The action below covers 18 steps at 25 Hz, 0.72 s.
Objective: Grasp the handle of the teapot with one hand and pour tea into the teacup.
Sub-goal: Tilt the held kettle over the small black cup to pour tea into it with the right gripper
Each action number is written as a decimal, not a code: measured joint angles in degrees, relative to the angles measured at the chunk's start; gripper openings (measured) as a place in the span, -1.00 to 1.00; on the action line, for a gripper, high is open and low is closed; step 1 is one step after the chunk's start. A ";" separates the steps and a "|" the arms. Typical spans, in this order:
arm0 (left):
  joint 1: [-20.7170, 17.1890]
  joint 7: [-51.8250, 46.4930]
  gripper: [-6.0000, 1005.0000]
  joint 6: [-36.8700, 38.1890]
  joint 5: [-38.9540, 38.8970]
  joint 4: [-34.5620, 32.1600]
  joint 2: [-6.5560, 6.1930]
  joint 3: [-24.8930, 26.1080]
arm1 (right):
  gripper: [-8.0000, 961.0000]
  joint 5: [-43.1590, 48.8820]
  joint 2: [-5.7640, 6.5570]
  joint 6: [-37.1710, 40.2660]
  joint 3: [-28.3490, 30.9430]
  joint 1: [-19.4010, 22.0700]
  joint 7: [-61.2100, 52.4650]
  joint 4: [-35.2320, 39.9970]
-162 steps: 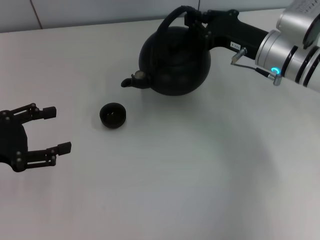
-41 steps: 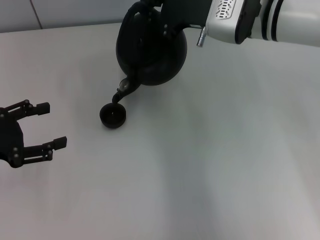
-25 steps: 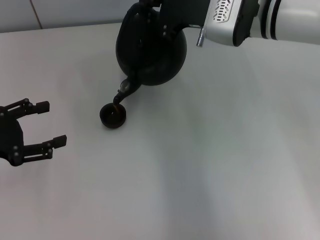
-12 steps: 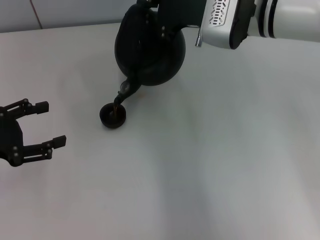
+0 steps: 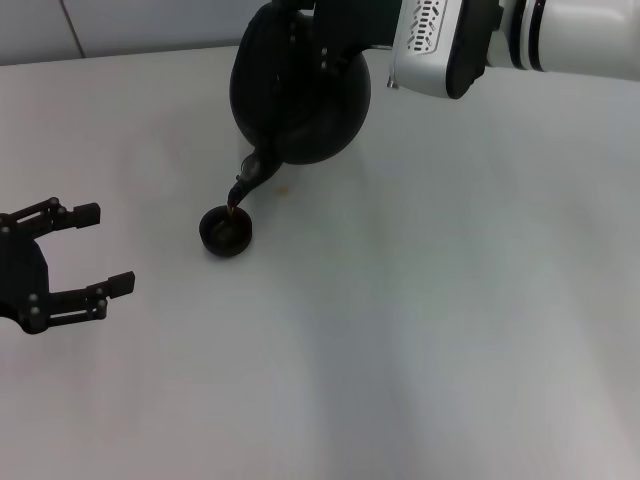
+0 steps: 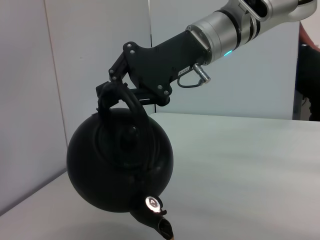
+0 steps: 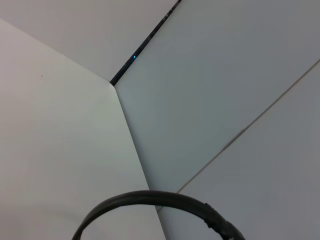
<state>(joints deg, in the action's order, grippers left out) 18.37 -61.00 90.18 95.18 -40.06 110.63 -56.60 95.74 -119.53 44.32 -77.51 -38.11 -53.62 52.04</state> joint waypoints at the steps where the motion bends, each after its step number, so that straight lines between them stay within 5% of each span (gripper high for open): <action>1: 0.00 0.00 0.72 0.00 0.00 0.01 0.00 0.00 | -0.80 0.01 0.00 -0.04 -0.01 0.00 0.00 0.00; 18: 0.00 0.09 0.72 -0.18 0.00 -0.11 0.36 0.00 | -0.80 -10.90 -0.08 1.20 0.05 3.43 -0.53 -2.48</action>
<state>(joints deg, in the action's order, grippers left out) 18.37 -60.90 89.99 95.18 -40.17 110.99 -56.60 84.84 -119.61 45.52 -77.46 -34.68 -54.14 49.55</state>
